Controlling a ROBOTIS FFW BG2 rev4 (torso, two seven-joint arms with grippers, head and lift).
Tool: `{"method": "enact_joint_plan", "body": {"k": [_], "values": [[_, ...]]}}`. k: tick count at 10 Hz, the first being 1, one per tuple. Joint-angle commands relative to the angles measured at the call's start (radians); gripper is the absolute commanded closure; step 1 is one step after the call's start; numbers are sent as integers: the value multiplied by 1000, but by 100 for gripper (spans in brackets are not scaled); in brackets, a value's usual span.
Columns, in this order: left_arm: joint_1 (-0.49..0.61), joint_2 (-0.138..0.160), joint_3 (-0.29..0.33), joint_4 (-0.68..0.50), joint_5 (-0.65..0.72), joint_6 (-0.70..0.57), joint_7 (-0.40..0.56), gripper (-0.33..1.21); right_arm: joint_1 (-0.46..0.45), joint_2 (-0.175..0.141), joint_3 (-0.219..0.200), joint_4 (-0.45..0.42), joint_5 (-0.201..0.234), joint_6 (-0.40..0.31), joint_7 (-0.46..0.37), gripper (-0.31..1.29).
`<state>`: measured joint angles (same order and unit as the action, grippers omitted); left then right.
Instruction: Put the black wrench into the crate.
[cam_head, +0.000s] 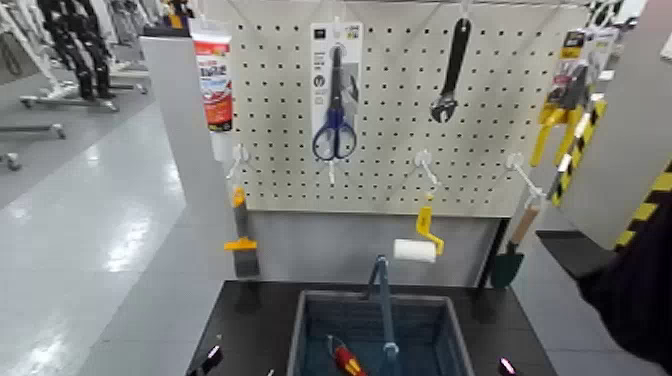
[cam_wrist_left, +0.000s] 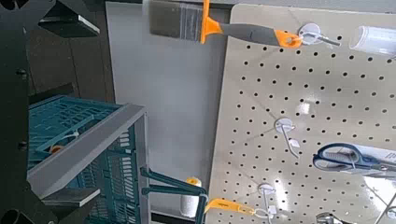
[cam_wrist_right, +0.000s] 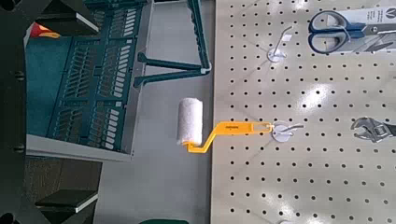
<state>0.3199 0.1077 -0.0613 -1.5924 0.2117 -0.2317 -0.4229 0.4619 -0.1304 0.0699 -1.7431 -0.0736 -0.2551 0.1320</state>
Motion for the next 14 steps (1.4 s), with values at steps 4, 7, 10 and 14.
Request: {"method": "enact_joint_plan", "body": {"k": [4, 7, 10, 14], "values": [[-1, -3, 0, 2, 0, -3, -2, 10, -14, -6, -30, -27, 1, 45, 70, 7], [-2, -10, 0, 3, 0, -8, -2, 10, -45, -9, -81, -62, -23, 106, 97, 7], [-10, -10, -9, 8, 0, -15, -4, 10, -109, 15, -124, -78, -40, 119, 136, 7], [-18, -10, -17, 11, 2, -14, -5, 10, -246, 0, -145, -90, -40, 204, 199, 7]]}}
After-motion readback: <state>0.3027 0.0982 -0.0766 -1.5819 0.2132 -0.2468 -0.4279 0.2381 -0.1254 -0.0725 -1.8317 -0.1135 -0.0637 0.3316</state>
